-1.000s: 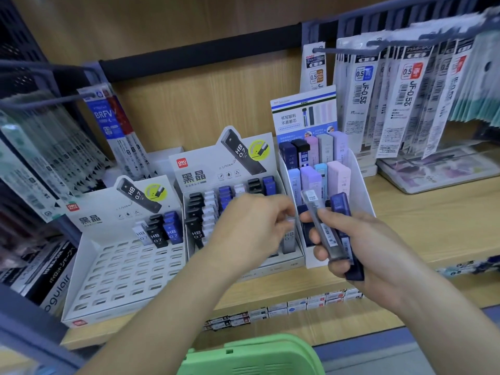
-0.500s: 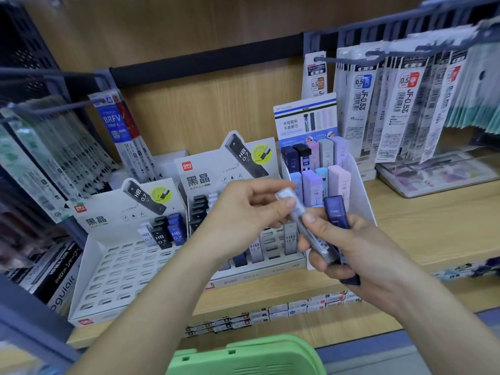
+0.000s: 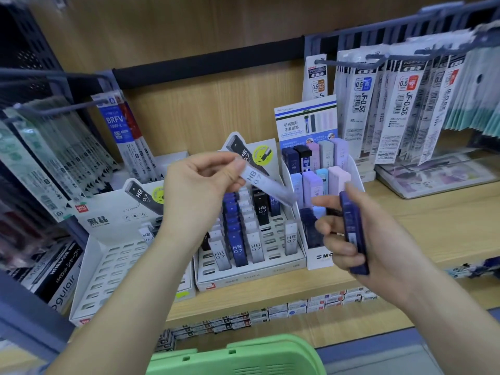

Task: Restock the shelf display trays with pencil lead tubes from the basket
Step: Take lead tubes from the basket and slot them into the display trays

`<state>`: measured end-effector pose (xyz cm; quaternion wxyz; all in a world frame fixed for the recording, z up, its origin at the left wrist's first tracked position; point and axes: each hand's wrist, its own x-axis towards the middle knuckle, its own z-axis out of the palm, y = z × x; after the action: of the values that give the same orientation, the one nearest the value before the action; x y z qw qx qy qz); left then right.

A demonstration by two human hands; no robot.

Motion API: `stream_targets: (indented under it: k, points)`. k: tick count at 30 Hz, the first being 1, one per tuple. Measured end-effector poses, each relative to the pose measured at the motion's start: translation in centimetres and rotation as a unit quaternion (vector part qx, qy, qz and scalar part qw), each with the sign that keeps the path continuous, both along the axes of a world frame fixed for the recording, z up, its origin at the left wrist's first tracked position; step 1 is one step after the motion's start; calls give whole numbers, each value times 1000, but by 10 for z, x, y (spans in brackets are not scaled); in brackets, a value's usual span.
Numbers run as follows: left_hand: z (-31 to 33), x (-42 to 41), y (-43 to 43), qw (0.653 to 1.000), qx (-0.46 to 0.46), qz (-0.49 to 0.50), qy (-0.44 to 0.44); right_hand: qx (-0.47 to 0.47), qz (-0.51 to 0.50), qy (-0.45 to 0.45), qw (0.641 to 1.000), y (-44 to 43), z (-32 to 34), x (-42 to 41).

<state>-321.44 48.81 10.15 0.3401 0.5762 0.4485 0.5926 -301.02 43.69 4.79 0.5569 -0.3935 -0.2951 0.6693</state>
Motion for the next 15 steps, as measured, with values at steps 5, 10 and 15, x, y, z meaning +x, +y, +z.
stream_targets:
  k: [5, 10, 15]
  points:
    - [-25, 4, 4, 967, -11, 41, 250, -9, -36, 65, 997, 3, 0, 5]
    - [-34, 16, 2, 953, -30, 16, 300, -4, -25, 48, 999, 4, -5, 1]
    - [-35, 20, 1, 948, -18, 0, 316, -5, -19, 34, 999, 5, -7, -2]
